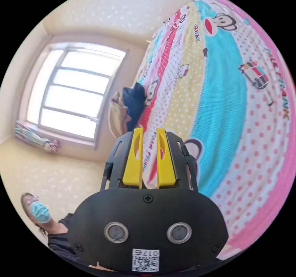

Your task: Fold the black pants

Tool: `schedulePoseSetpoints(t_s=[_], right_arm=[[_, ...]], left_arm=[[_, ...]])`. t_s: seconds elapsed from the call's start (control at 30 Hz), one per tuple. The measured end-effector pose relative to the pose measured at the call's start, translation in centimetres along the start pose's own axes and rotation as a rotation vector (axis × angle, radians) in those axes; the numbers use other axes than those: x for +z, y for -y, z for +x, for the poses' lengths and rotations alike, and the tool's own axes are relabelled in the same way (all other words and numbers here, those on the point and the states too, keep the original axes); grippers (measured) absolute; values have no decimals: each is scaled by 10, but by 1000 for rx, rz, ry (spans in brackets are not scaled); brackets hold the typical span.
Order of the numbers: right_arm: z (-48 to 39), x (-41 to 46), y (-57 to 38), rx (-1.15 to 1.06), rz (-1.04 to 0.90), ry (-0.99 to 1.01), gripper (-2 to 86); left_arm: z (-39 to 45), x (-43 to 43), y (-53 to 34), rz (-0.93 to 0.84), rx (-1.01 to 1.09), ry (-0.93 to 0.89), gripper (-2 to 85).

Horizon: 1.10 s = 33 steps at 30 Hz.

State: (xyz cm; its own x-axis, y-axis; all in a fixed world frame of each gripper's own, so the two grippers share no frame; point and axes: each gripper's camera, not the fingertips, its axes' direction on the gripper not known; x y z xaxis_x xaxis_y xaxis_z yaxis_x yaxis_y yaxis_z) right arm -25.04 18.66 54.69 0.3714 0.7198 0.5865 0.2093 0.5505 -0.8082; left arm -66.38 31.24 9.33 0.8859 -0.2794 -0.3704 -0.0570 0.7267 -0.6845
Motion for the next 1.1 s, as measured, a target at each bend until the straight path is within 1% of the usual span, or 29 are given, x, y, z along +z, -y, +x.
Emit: schedulePoseSetpoints(t_s=[0.07,0.1,0.13,0.17,0.2,0.27,0.33,0.37,0.43,0.5,0.53,0.57,0.6,0.63,0.67,0.7,0.77,0.8,0.83,0.87,0.9,1.0,1.1], right_arm=[[-25,16,-66,-141,-116,-477,63],[-27,24,-86,-173,-133,-580,60],[-32,37,-132,-255,-61,-690,54],[-37,35,-184,-277,173,-710,45],[-36,37,-206,-262,241,-708,41],[-34,37,-265,-139,417,-617,20],[-40,38,-288,-101,483,-564,13],[-47,40,-291,-130,475,-575,11],[-63,43,-287,-213,415,-633,9],[-80,41,-283,-298,346,-694,8],[-88,31,-282,-325,359,-745,9],[-92,14,-285,-333,436,-809,11],[-91,4,-287,-335,481,-840,12],[-85,-20,-287,-302,566,-892,15],[-71,-48,-282,-232,615,-909,19],[-62,-63,-278,-191,628,-898,24],[-18,-137,-265,26,735,-750,47],[-9,-155,-264,64,776,-719,53],[3,-186,-262,121,855,-707,62],[12,-212,-255,164,899,-741,71],[16,-222,-250,176,900,-763,76],[52,-254,-213,266,769,-805,97],[108,-257,-187,456,583,-808,110]], left_arm=[[11,0,-1,-5,35,41,74],[21,0,-2,-8,68,79,79],[31,1,-2,-11,101,125,83],[36,2,-3,-12,117,150,86],[46,3,-6,-5,151,204,89],[60,5,-12,24,197,291,94],[77,10,-15,73,263,403,97],[80,11,-14,85,273,425,97],[88,19,-1,100,315,477,107],[87,31,11,72,337,531,116],[81,39,16,41,342,557,119],[78,42,15,40,352,564,118],[74,41,7,82,385,562,116],[69,37,-7,154,405,532,114],[66,34,-13,189,400,517,112],[60,30,-24,248,372,488,109],[53,24,-30,295,319,459,96],[51,22,-31,309,305,461,88],[50,22,-32,315,318,476,81],[49,22,-33,318,330,483,78],[48,23,-34,328,353,499,75],[40,19,-34,332,395,489,71],[25,8,-32,347,362,418,63]])
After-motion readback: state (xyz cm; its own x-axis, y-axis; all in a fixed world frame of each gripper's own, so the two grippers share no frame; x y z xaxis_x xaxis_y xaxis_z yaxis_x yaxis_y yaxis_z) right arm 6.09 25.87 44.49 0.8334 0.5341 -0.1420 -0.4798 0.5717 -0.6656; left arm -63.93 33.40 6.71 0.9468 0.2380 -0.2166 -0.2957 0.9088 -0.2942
